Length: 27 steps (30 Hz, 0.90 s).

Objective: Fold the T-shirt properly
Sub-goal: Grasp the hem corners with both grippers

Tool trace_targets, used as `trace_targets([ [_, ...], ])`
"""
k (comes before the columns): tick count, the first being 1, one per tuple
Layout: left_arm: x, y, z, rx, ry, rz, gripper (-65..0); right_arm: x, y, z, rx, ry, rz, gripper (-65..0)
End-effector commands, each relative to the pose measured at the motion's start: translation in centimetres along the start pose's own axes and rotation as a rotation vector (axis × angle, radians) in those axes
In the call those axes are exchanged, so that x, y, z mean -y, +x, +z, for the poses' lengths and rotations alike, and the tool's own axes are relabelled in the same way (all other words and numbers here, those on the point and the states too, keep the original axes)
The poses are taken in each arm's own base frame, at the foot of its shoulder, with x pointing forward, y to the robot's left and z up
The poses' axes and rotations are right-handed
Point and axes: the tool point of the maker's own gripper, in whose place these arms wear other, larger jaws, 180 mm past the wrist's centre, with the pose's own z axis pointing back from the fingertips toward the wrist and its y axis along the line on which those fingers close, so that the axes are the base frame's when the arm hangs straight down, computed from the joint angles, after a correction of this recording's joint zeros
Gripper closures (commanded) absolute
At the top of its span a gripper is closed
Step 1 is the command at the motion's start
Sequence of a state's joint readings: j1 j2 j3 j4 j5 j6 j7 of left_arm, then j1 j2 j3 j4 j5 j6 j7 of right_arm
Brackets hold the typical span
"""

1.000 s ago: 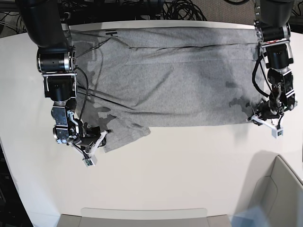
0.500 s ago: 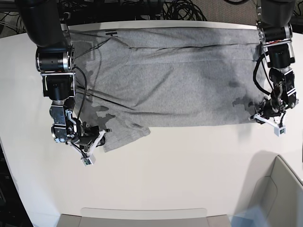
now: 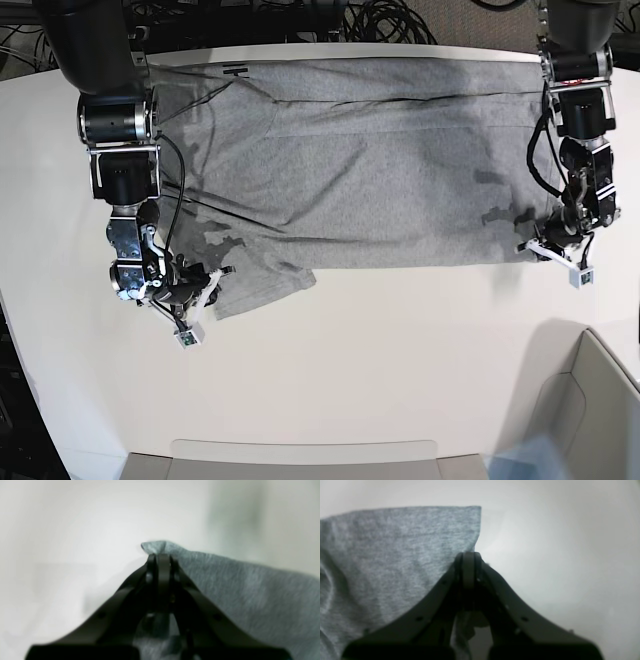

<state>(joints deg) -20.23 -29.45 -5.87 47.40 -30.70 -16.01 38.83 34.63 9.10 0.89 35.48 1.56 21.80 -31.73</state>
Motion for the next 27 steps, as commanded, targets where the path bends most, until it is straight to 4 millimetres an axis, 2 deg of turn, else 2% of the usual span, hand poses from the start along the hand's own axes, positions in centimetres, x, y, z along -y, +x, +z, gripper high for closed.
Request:
trace_targets([
  [1, -1.2, 1.4, 0.6, 0.025, 0.016, 0.031, 0.0, 0.8, 1.2, 0.8, 0.005, -0.030, 0.029, 0.0],
  [4, -1.9, 2.0, 0.9, 0.057, 0.018, 0.101, 0.0, 0.7, 3.1, 1.6, 0.059, -0.042, 0.055, 0.0],
  [8, -2.1, 2.1, 1.0, 0.063, 0.018, 0.112, 0.0, 0.9, 4.4, 2.2, 0.096, -0.052, 0.070, 0.0],
  [13, -1.9, 2.4, 1.1, 0.074, 0.013, 0.112, 0.0, 0.7, 8.4, 3.8, 0.230, -0.066, 0.102, 0.0],
  [18, -0.7, 5.1, 2.2, 0.149, -0.008, 0.076, 0.0, 1.2, 11.8, 5.2, 0.317, -0.080, 0.117, 0.0],
  [21, -0.4, 5.7, 2.5, 0.165, -0.012, 0.068, 0.0, 1.1, 13.4, 5.8, 0.340, -0.082, 0.123, 0.0],
  [24, -0.6, 5.7, 2.5, 0.163, -0.009, 0.066, 0.0, 0.9, 13.8, 5.8, 0.345, -0.077, 0.117, 0.0],
  [27, -0.5, 5.5, 2.4, 0.159, -0.011, 0.065, 0.0, 0.7, 12.4, 5.1, 0.316, -0.069, 0.108, 0.0],
])
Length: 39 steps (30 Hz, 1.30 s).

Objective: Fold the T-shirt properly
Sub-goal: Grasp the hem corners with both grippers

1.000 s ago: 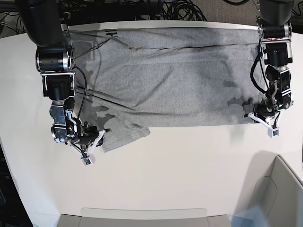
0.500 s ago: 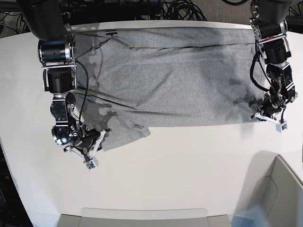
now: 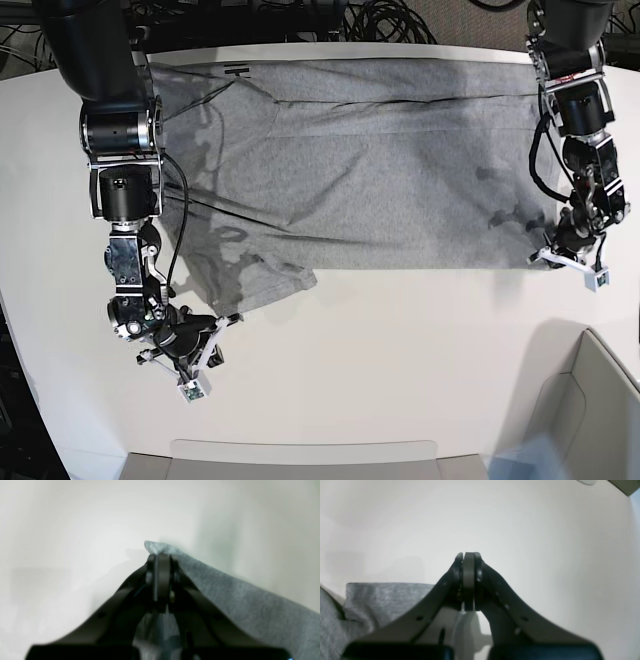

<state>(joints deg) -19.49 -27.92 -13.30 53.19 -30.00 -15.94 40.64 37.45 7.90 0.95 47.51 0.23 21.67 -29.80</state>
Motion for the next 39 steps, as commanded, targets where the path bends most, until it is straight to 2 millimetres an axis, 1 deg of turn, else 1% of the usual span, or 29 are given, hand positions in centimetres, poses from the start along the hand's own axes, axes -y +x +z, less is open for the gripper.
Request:
trace_targets([
  [1, -0.2, 2.6, 0.6, 0.063, 0.000, -0.008, 0.0, 0.9, 1.0, 0.4, 0.020, -0.016, -0.006, 0.0],
  [2, -0.3, 2.5, 0.5, 0.060, 0.001, -0.008, 0.0, 0.8, -0.1, 0.3, -0.012, -0.014, -0.012, 0.0],
  [4, -0.4, 2.4, 0.5, 0.058, 0.002, -0.006, 0.0, 0.7, -1.7, 0.3, -0.043, -0.011, -0.039, -7.7],
  [6, -0.4, 2.3, 0.5, 0.056, 0.003, -0.006, 0.0, 0.6, -2.8, 0.4, -0.029, 0.006, -0.117, -16.9],
  [7, -0.4, 2.3, 0.6, 0.057, 0.003, -0.005, 0.0, 0.7, -3.1, 0.5, -0.021, 0.014, -0.159, -19.1],
  [8, -0.4, 2.3, 0.6, 0.057, 0.003, -0.005, 0.0, 1.2, -3.3, 0.8, -0.007, 0.014, -0.197, -19.5],
  [10, -0.3, 2.3, 0.5, 0.057, 0.001, -0.003, 0.0, 1.6, -4.2, 1.0, -0.006, 0.019, -0.236, -17.9],
  [12, -0.2, 2.2, 0.5, 0.055, 0.000, -0.004, 0.0, 1.7, -5.3, 0.9, -0.027, 0.024, -0.263, -16.1],
  [14, 0.4, 1.8, 0.2, 0.050, -0.012, 0.005, 0.0, 1.9, -7.0, 0.7, -0.067, 0.025, -0.287, -14.8],
  [16, 0.8, 1.5, 0.1, 0.047, -0.020, 0.009, 0.0, 1.7, -8.5, 0.3, -0.097, 0.029, -0.312, -14.6],
  [18, 0.9, 1.4, 0.1, 0.046, -0.021, 0.009, 0.0, 1.6, -9.2, 0.0, -0.088, 0.029, -0.328, -14.6],
  [20, 1.0, 1.3, 0.0, 0.043, -0.023, 0.011, 0.0, 1.3, -10.3, -0.3, -0.105, 0.033, -0.348, -14.6],
  [21, 1.4, 1.0, -0.1, 0.040, -0.030, 0.016, 0.0, 1.1, -10.7, -0.4, -0.114, 0.036, -0.354, -14.6],
  [23, 1.5, 1.1, -0.1, 0.042, -0.032, 0.015, 0.0, 0.7, -10.8, -0.5, -0.117, 0.043, -0.356, -14.6],
  [27, 1.5, 1.0, -0.1, 0.041, -0.032, 0.016, 0.0, -0.8, -10.3, -1.0, -0.112, 0.070, -0.359, -14.6],
  [28, 1.5, 1.0, -0.1, 0.041, -0.032, 0.016, 0.0, -0.8, -10.3, -1.1, -0.111, 0.072, -0.360, -14.6],
  [29, 1.5, 1.0, -0.1, 0.041, -0.032, 0.016, 0.0, -1.4, -10.1, -1.2, -0.112, 0.084, -0.353, -14.6],
  [31, 1.5, 1.0, -0.1, 0.041, -0.032, 0.016, 0.0, -3.5, -9.7, -1.7, -0.115, 0.139, -0.313, -14.6],
  [33, 1.5, 1.0, -0.1, 0.041, -0.032, 0.016, 0.0, -4.8, -10.0, -1.8, -0.146, 0.176, -0.275, -14.6],
  [36, 1.4, 1.0, -0.2, 0.039, -0.032, 0.016, 0.0, -5.9, -9.9, -2.0, -0.158, 0.195, -0.247, -14.6],
  [39, 1.4, 1.0, -0.2, 0.039, -0.032, 0.016, 0.0, -6.4, -9.7, -2.2, -0.167, 0.204, -0.212, -14.5],
])
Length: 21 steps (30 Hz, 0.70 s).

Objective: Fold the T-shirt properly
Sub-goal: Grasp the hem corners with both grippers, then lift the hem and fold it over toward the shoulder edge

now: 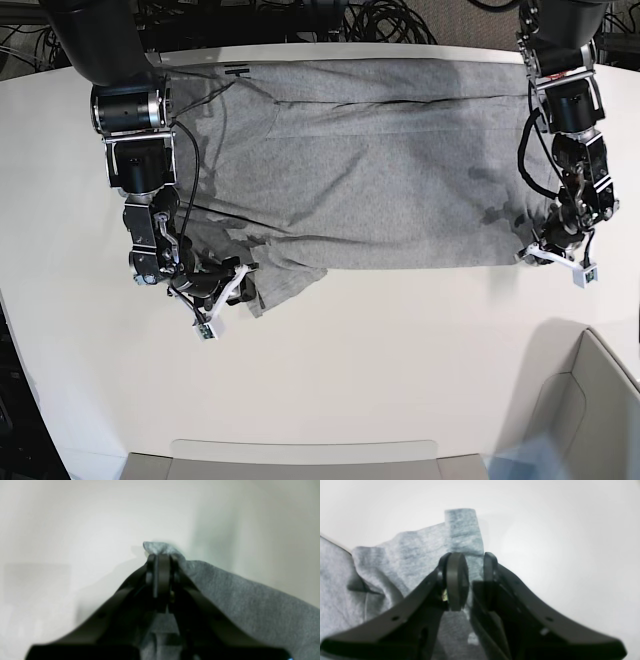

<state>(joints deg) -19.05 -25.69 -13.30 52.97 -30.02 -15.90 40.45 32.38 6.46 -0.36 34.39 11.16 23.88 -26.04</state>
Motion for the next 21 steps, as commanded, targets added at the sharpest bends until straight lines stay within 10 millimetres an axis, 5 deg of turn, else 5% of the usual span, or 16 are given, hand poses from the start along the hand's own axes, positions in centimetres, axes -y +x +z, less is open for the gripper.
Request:
trace_targets([
  [1, 0.1, 2.5, 0.5, 0.061, -0.006, -0.003, 0.0, 0.0, -0.3, 0.1, -0.053, 0.000, 0.046, -14.4],
  [4, 0.1, 2.5, 0.5, 0.059, -0.007, -0.005, 0.0, -0.8, -1.1, -0.3, -0.101, 0.009, 0.110, -12.8],
  [7, 0.2, 2.5, 0.4, 0.058, -0.008, -0.008, 0.0, -1.8, -2.1, -0.7, -0.145, 0.021, 0.182, -0.4],
  [12, 0.6, 2.2, 0.3, 0.055, -0.015, -0.003, 0.0, -1.5, -1.1, -0.5, -0.135, 0.014, 0.202, 0.0],
  [21, 0.9, 2.8, 0.4, 0.068, -0.021, 0.001, 0.0, -0.4, 7.7, 2.0, 0.039, -0.037, 0.301, 0.0],
])
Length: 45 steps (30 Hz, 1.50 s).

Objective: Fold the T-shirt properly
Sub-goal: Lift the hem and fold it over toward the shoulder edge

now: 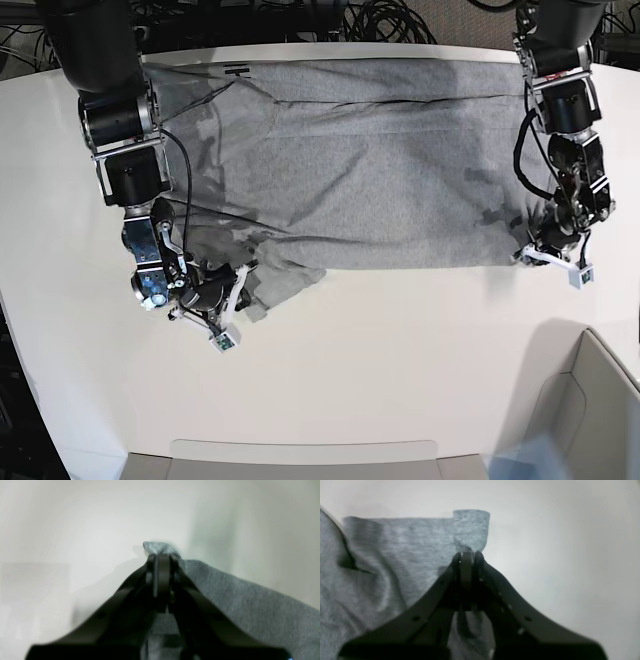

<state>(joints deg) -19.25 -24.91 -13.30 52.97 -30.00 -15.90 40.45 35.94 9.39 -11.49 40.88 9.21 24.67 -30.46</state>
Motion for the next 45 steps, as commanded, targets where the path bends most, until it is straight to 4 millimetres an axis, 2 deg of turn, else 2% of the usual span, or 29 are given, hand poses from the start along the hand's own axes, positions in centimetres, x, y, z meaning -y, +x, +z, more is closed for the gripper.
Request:
trace_targets([
  [1, 0.2, 3.0, 0.6, 0.071, -0.009, -0.004, 0.0, 1.1, 4.7, 1.2, 0.105, -0.022, 0.023, 0.0],
  [8, 0.7, 4.1, 0.7, 0.090, -0.018, -0.003, 0.0, 1.9, 7.6, 2.3, 0.160, -0.041, 0.047, 0.0],
  [11, 0.7, 4.3, 0.8, 0.095, -0.019, -0.005, 0.0, 1.5, 9.3, 3.1, 0.204, -0.046, 0.076, 0.0],
  [14, 1.6, 6.0, 1.7, 0.147, -0.035, -0.034, 0.0, 0.4, 9.9, 3.7, 0.239, -0.038, 0.103, 0.0],
  [15, 2.2, 6.8, 2.3, 0.173, -0.044, -0.049, 0.0, 0.0, 9.9, 3.9, 0.233, -0.037, 0.115, 0.0],
  [19, 2.5, 5.7, 3.2, 0.137, -0.046, -0.093, 0.0, -1.5, 9.0, 4.6, 0.200, -0.034, 0.148, 0.0],
  [21, 2.8, 5.9, 3.5, 0.140, -0.051, -0.104, 0.0, -1.1, 8.8, 5.6, 0.213, -0.052, 0.125, 0.0],
  [25, 1.5, 4.8, 3.7, 0.122, -0.031, -0.087, 0.0, -0.6, 7.8, 7.5, 0.222, -0.086, 0.084, 0.0],
  [29, -0.7, 4.1, 4.3, 0.123, 0.003, -0.038, 0.0, -1.4, 6.3, 8.6, 0.198, -0.099, 0.091, 0.0],
  [31, -1.2, 4.1, 4.8, 0.136, 0.011, -0.038, 0.0, -1.5, 5.7, 9.3, 0.204, -0.108, 0.083, 0.0],
  [35, -1.2, 4.5, 6.3, 0.174, 0.015, -0.072, 0.0, -1.1, 4.5, 10.3, 0.222, -0.131, 0.046, 0.0],
  [38, -1.0, 4.3, 6.9, 0.185, 0.014, -0.098, 0.0, -1.5, 3.9, 11.1, 0.240, -0.139, 0.043, 0.0],
  [45, -1.2, 2.8, 7.9, 0.173, 0.022, -0.138, 0.0, -2.4, 1.9, 13.1, 0.262, -0.165, 0.028, 0.0],
])
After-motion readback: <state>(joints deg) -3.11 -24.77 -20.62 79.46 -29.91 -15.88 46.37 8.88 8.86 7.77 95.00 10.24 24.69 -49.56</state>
